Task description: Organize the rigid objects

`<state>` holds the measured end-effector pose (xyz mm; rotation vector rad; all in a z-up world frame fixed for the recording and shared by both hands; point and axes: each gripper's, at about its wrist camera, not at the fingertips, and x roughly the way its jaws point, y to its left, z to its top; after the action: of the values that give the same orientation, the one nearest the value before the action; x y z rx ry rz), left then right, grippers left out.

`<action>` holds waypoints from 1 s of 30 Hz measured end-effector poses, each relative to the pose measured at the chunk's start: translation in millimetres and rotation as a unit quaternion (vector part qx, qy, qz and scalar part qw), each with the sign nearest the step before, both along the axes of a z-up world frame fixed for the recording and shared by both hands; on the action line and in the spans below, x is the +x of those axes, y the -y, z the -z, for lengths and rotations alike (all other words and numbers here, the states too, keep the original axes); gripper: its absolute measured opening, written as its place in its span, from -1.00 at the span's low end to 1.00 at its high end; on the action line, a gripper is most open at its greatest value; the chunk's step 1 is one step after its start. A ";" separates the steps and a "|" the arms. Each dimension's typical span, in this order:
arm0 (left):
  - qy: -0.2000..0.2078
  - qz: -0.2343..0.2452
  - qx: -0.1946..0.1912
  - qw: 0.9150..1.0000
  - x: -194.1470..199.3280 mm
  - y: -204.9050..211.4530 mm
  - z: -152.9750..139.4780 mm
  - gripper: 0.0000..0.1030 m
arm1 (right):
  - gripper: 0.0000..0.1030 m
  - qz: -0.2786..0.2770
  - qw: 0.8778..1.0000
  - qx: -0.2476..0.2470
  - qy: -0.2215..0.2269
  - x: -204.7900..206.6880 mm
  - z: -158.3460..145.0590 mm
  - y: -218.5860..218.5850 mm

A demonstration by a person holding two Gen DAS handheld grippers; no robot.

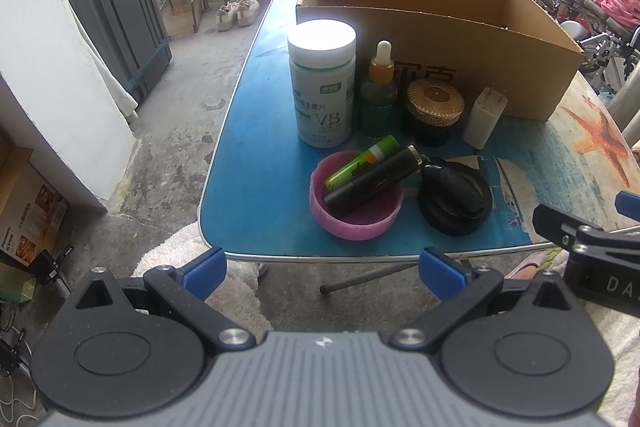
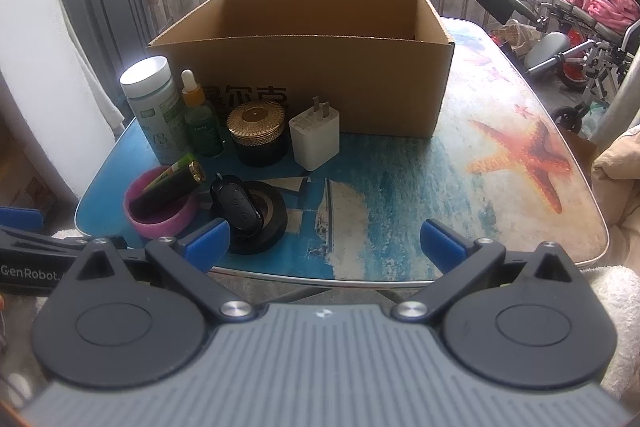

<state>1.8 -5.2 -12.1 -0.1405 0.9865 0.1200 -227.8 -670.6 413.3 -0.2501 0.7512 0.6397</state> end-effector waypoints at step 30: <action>0.089 0.119 -0.075 0.986 28.0 54.3 9.8 0.29 | -0.14 -0.046 0.971 0.207 -0.112 74.1 20.1 3.3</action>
<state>29.7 -59.5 -21.8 -0.1666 0.8256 -0.1836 -153.7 -673.9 393.1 0.1756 0.8062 0.9055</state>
